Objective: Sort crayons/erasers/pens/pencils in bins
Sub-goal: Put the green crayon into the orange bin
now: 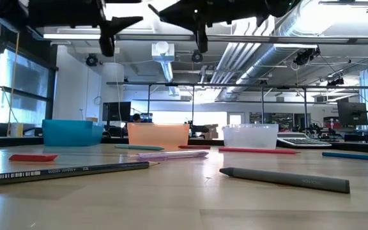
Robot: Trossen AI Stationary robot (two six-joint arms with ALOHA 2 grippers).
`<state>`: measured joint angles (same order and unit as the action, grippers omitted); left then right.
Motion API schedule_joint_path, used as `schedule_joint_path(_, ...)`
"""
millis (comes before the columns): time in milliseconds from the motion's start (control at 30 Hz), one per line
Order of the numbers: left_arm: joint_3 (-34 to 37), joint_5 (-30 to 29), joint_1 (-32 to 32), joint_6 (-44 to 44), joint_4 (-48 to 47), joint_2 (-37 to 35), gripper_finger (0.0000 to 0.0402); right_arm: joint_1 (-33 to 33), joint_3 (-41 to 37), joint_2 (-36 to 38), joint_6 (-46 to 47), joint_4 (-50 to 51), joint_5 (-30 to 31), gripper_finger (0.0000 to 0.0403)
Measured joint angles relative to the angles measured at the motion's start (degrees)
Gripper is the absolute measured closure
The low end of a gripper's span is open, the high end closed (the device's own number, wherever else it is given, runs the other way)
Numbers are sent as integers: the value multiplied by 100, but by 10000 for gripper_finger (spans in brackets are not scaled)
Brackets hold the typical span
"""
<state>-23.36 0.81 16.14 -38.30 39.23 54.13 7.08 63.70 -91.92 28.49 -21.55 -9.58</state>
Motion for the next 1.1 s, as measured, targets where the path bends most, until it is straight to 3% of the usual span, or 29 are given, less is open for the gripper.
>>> schedule_joint_path(433, -776, 118, -46, 559, 304, 1008, 269, 1, 0, 0, -48, -14, -61, 382)
schedule_joint_path(733, -793, 137, -38, 819, 531, 1043, 356, 9, 0, 0, -122, -21, -101, 380)
schedule_joint_path(833, -793, 126, -35, 898, 531, 1043, 389, 52, 0, 0, -180, -21, -122, 365)
schedule_joint_path(1100, -793, 161, 15, 911, 602, 1040, 395, 80, 0, 0, -158, -17, -25, 280)
